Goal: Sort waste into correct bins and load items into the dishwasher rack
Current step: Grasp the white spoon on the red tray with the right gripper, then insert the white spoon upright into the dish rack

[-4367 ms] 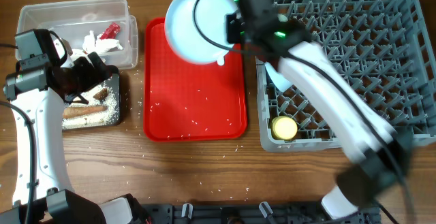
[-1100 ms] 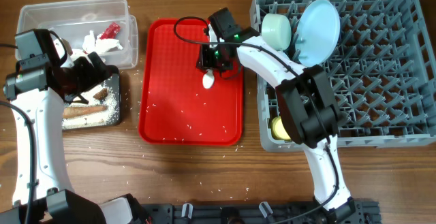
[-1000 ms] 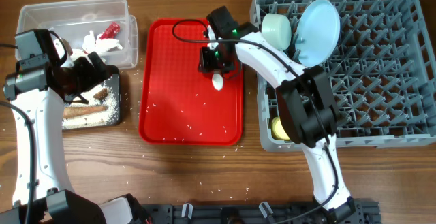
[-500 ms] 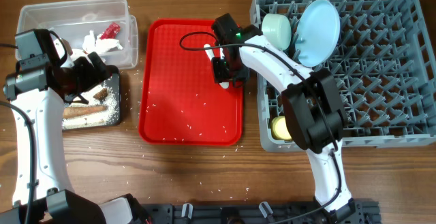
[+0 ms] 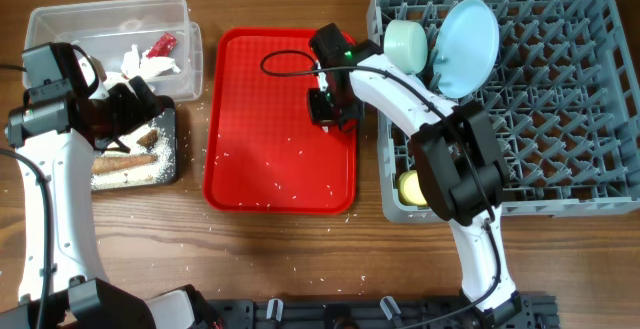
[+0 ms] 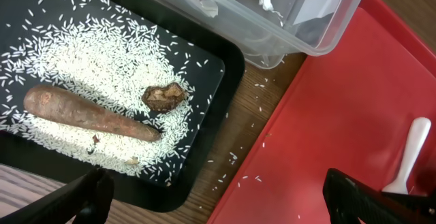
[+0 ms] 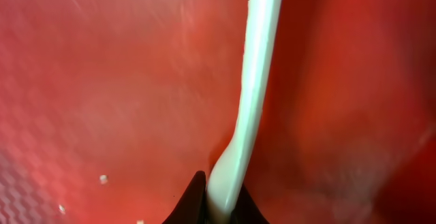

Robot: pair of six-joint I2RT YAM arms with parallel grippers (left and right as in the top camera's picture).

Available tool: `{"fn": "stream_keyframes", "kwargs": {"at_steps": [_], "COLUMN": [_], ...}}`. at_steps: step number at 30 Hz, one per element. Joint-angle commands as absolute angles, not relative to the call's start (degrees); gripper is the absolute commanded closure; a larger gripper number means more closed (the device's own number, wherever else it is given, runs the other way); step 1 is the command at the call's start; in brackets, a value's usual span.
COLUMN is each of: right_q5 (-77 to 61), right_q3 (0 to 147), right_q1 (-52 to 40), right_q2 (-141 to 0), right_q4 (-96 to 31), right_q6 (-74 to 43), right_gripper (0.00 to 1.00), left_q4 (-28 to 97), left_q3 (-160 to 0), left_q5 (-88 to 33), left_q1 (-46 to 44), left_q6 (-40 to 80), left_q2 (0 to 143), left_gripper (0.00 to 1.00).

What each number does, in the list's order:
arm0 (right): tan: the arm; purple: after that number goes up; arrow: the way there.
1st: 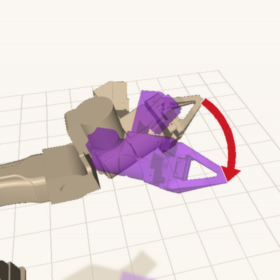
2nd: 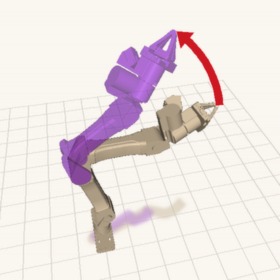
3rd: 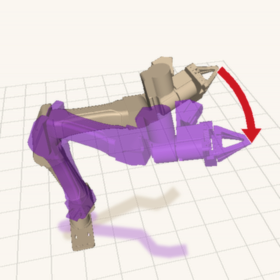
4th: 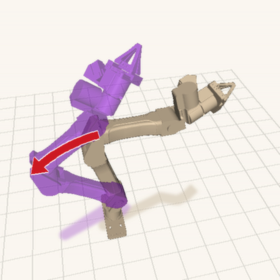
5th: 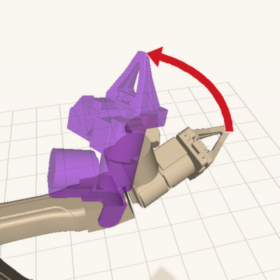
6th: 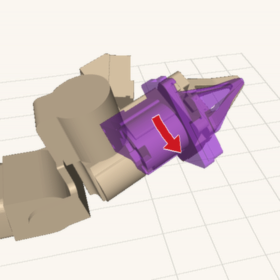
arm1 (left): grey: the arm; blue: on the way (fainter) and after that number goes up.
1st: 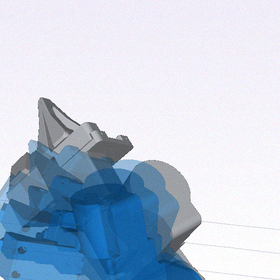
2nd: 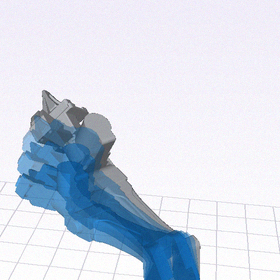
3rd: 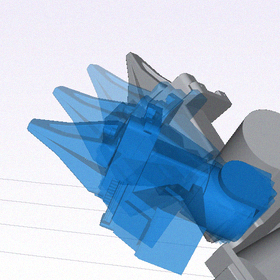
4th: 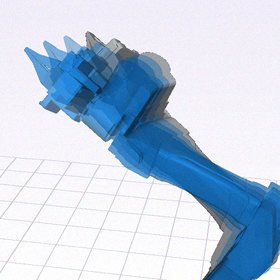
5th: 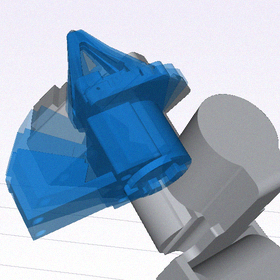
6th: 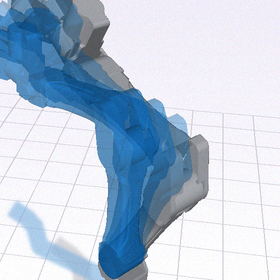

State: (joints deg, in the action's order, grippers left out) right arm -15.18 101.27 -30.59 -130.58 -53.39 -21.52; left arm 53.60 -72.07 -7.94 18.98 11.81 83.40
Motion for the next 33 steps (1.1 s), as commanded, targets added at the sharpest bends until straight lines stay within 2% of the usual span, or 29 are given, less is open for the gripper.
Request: {"fn": "stream_keyframes", "kwargs": {"at_steps": [1, 5, 9, 16, 20, 22, 26, 28, 30, 31, 32, 33], "right_q5": [-14.5, 1.0, 21.9, 20.7, 20.3, 20.3, 20.3, 20.3, 17.6, 10.9, -1.7, -10.4], "right_q3": [106.8, 107.3, 105.6, 88.5, 80.1, 79.8, 79.9, 81.7, 86.0, 88.4, 90.4, 90.8], "right_q1": [-30.9, -30.1, -24.4, -20.9, -20.9, -20.9, -20.9, -20.9, -21.1, -21.4, -21.6, -21.6], "right_q2": [-121.5, -104.8, -95.4, -95.2, -95.2, -95.2, -94.8, -91.8, -86.6, -83.2, -79.0, -75.2], "right_q4": [-58.8, -65.8, -82.6, -81.5, -75.7, -75.7, -75.5, -75.6, -74.2, -71.6, -69.1, -67.0], "right_q6": [-17.8, -18.7, -44.4, -66.7, -69.1, -69.0, -68.8, -63.7, -50.5, -36.7, -23.9, -22.7], "right_gripper": [0.96, 0.96, 0.96, 0.96, 0.96, 0.76, 0.73, 0.73, 0.66, 0.64, 0.00, 0.00], "left_q4": [53.5, 53.5, 53.5, 53.5, 53.5, 53.5, 53.5, 53.5, 53.5, 53.5, 53.5, 53.5], "left_q3": [-72.8, -72.8, -72.8, -72.8, -72.8, -72.8, -72.8, -72.8, -72.8, -72.8, -72.8, -72.8], "left_q5": [-7.8, -7.8, -7.8, -7.8, -7.8, -7.8, -7.8, -7.8, -7.8, -7.8, -7.8, -7.8], "left_q1": [19.2, 19.2, 19.2, 19.2, 19.2, 19.2, 19.2, 19.2, 19.2, 19.2, 19.2, 19.2], "left_q6": [11.1, 11.1, 11.1, 11.1, 11.1, 11.1, 11.1, 11.1, 11.1, 11.1, 11.1, 11.1], "left_q2": [82.9, 82.9, 82.9, 82.9, 82.9, 82.9, 82.9, 82.9, 82.9, 82.9, 82.9, 82.9], "left_gripper": [0.00, 0.00, 0.00, 0.00, 0.00, 0.00, 0.00, 0.00, 0.00, 0.00, 0.00, 0.00]}}
